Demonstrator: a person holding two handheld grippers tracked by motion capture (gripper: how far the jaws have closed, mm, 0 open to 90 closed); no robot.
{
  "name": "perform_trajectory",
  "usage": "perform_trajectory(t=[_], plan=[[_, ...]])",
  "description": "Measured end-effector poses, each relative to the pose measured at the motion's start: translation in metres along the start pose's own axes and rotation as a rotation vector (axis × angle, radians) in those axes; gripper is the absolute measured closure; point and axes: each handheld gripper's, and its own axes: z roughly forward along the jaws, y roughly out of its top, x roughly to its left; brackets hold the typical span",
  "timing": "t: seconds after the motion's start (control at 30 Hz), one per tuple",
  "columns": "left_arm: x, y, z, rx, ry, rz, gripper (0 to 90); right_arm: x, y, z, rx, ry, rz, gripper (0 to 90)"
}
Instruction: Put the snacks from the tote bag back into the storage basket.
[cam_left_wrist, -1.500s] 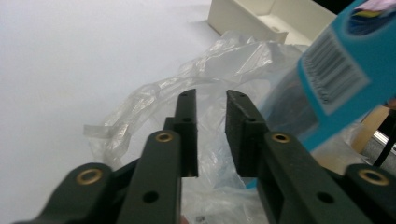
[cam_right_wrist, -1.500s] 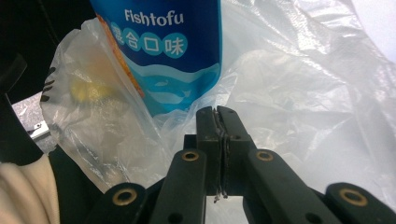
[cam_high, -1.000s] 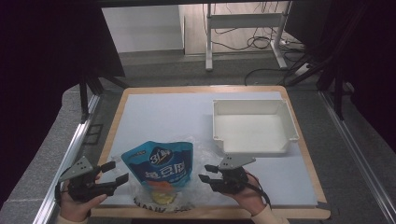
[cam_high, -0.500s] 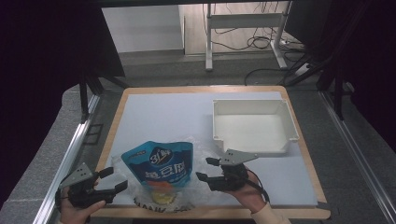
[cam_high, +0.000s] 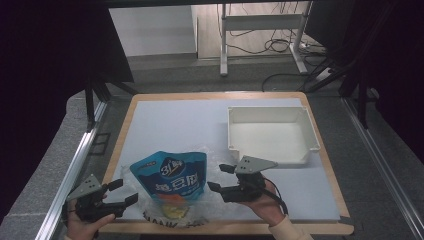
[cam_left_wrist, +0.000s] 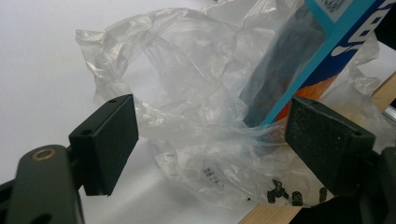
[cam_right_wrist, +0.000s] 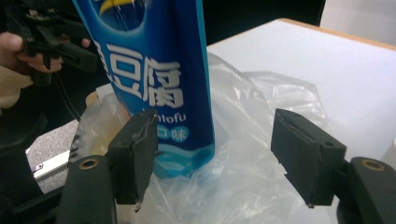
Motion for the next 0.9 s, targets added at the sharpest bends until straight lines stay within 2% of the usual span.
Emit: perform_trajectory(t=[0.43, 0.63, 0.9], plan=[[0.001, 0.001, 0.006, 0.006, -0.011, -0.009, 17.5, 0.005, 0.033, 0.001, -0.053, 0.043, -0.035, 29.9], [0.001, 0.001, 0.006, 0.006, -0.012, -0.006, 17.6, 0.002, 0.045, 0.015, -0.038, 0.061, -0.033, 32.4], [0.002, 0.000, 0.007, 0.007, -0.013, -0.009, 17.6, 0.004, 0.057, 0.032, -0.052, 0.103, -0.046, 41.4]])
